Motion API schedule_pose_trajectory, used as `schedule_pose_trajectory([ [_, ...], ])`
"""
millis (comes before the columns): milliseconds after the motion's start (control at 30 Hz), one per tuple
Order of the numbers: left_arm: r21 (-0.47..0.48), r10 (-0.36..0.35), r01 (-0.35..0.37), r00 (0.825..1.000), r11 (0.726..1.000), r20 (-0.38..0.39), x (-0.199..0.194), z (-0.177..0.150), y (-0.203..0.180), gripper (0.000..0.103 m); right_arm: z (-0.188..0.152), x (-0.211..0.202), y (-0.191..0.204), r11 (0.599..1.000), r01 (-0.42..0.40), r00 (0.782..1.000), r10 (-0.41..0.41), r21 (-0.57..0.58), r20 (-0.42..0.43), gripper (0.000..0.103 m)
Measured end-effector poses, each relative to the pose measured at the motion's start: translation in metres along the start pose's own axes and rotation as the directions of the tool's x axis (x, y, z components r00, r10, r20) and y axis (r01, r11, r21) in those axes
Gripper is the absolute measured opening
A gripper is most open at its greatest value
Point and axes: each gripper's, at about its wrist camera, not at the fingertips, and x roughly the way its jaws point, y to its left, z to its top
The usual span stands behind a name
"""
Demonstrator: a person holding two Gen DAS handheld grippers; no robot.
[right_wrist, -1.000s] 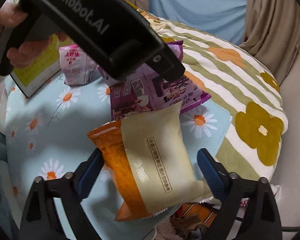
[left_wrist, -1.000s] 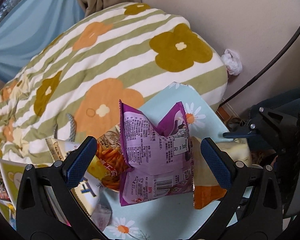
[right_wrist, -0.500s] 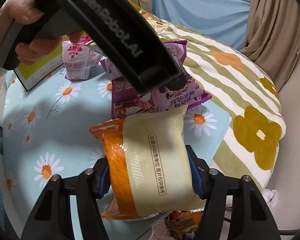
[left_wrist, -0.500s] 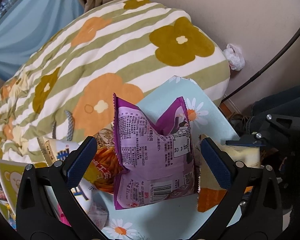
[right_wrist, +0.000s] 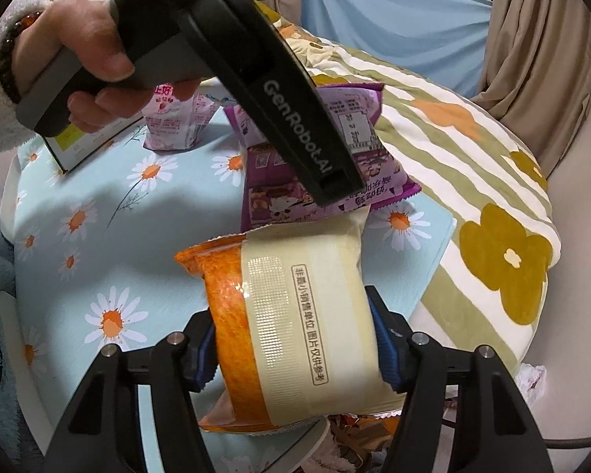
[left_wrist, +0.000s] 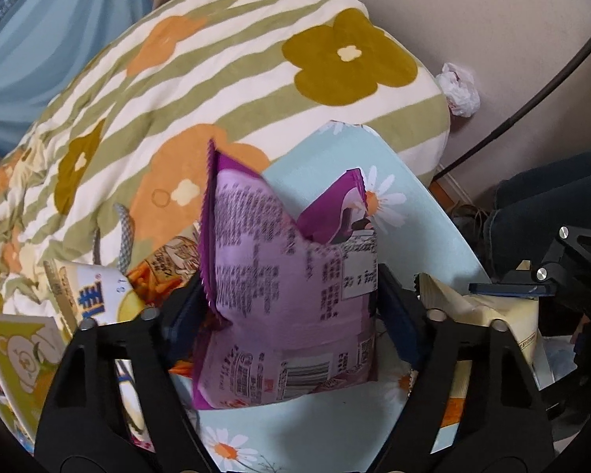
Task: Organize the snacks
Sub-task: 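Grasp the purple bag with the left tool while the right tool grasps the orange-and-cream bag, then carry both bags over the box and open both tools to drop them in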
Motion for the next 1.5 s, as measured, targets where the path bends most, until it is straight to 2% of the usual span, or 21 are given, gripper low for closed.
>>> schedule_pose_trajectory([
  [167, 0.02, 0.005, -0.005, 1.0, 1.0, 0.003, -0.002, -0.003, -0.006, 0.066, -0.003, -0.004, 0.003, 1.0, 0.002, 1.0, -0.002, 0.013, 0.005, 0.06],
  [500, 0.031, 0.003, -0.005, 0.998, 1.0, 0.062, -0.028, -0.011, -0.011, 0.064, -0.003, -0.019, 0.012, 0.999, 0.029, 0.999, -0.029, 0.022, 0.033, 0.059],
  [767, 0.013, 0.014, -0.017, 0.987, 1.0, 0.159, -0.076, -0.017, -0.003, 0.064, 0.004, -0.046, 0.02, 0.997, 0.078, 0.995, -0.079, 0.018, 0.053, 0.059],
  [933, -0.015, 0.026, -0.023, 0.972, 1.0, 0.235, -0.116, -0.028, 0.012, 0.064, 0.019, -0.072, 0.029, 0.993, 0.115, 0.989, -0.115, 0.011, 0.087, 0.059],
  [1067, -0.055, 0.042, -0.027, 0.954, 0.998, 0.295, -0.15, -0.041, 0.032, 0.064, 0.036, -0.089, 0.04, 0.991, 0.136, 0.984, -0.135, -0.001, 0.117, 0.059],
  [1233, -0.122, 0.093, -0.052, 0.93, 0.991, 0.355, -0.192, -0.066, 0.074, 0.064, 0.07, -0.106, 0.06, 0.99, 0.142, 0.977, -0.138, -0.012, 0.165, 0.059],
  [1333, -0.185, 0.133, -0.066, 0.916, 0.981, 0.377, -0.215, -0.089, 0.109, 0.064, 0.101, -0.113, 0.078, 0.992, 0.128, 0.972, -0.122, -0.018, 0.201, 0.059],
  [1500, -0.312, 0.215, -0.093, 0.898, 0.946, 0.383, -0.246, -0.138, 0.175, 0.064, 0.154, -0.108, 0.107, 0.997, 0.072, 0.97, -0.069, -0.006, 0.234, 0.059],
])
